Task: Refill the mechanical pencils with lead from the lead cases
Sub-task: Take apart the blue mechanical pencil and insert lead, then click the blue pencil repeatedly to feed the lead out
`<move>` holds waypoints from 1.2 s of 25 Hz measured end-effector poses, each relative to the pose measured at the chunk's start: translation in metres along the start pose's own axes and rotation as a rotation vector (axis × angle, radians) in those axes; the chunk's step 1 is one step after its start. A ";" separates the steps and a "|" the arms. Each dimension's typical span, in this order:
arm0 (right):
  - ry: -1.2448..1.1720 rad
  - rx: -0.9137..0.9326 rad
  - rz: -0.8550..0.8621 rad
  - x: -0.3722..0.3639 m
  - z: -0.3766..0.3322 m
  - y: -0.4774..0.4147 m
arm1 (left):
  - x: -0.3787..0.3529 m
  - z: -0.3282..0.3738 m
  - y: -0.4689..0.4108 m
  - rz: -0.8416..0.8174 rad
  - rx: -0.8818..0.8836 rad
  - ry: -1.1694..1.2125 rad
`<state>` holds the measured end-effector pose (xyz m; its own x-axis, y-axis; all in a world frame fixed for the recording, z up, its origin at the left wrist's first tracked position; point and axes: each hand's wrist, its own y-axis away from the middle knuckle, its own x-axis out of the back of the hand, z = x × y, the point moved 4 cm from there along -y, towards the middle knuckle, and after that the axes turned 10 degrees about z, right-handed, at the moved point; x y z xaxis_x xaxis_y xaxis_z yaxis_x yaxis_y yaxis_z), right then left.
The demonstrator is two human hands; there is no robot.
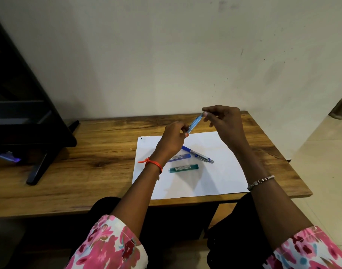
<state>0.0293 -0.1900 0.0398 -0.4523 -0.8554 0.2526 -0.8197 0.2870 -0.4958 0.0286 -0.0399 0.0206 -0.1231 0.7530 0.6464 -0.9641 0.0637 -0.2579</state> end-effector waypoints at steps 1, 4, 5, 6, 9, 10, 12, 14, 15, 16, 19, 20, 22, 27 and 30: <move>-0.028 -0.007 -0.003 0.000 0.000 0.000 | 0.001 0.000 0.000 0.001 -0.002 0.019; -0.106 -0.035 -0.028 0.000 -0.003 0.002 | 0.004 0.002 0.001 0.003 -0.008 0.071; -0.158 -0.054 -0.039 -0.001 -0.004 0.003 | 0.005 0.004 0.001 0.000 -0.007 0.106; -0.231 -0.090 -0.045 -0.003 -0.005 0.003 | 0.006 0.006 0.002 -0.006 -0.003 0.153; -0.419 -0.284 -0.059 -0.010 -0.002 0.005 | 0.007 0.011 0.001 -0.029 0.042 0.311; -0.438 -0.337 -0.093 -0.016 -0.003 0.007 | 0.007 0.011 0.002 -0.037 0.072 0.362; -0.519 -0.430 -0.139 -0.028 -0.004 0.012 | 0.006 0.009 0.004 -0.054 0.162 0.502; -0.755 -0.563 -0.066 -0.034 -0.004 0.013 | 0.004 0.001 0.005 -0.075 0.301 0.671; -0.884 -0.622 -0.019 -0.034 -0.002 0.011 | 0.002 -0.003 0.005 -0.087 0.393 0.744; -1.000 -0.667 0.013 -0.032 -0.001 0.010 | -0.001 -0.008 0.006 -0.101 0.487 0.788; -1.219 -0.733 0.069 -0.021 0.003 0.006 | -0.010 -0.017 0.012 -0.203 0.655 0.773; -1.251 -0.735 0.096 -0.016 0.005 0.005 | -0.013 -0.017 0.014 -0.250 0.676 0.779; -1.271 -0.724 0.139 -0.004 0.007 0.000 | -0.018 -0.014 0.018 -0.318 0.705 0.824; -1.258 -0.708 0.146 0.007 0.005 -0.009 | -0.023 -0.012 0.020 -0.373 0.757 0.938; -1.215 -0.699 0.162 0.006 0.004 -0.007 | -0.025 -0.009 0.023 -0.388 0.775 0.958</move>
<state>0.0344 -0.1988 0.0412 -0.2700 -0.5231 -0.8084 -0.9537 0.2611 0.1495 0.0121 -0.0509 -0.0078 0.1004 0.9583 -0.2677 -0.8226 0.2313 0.5194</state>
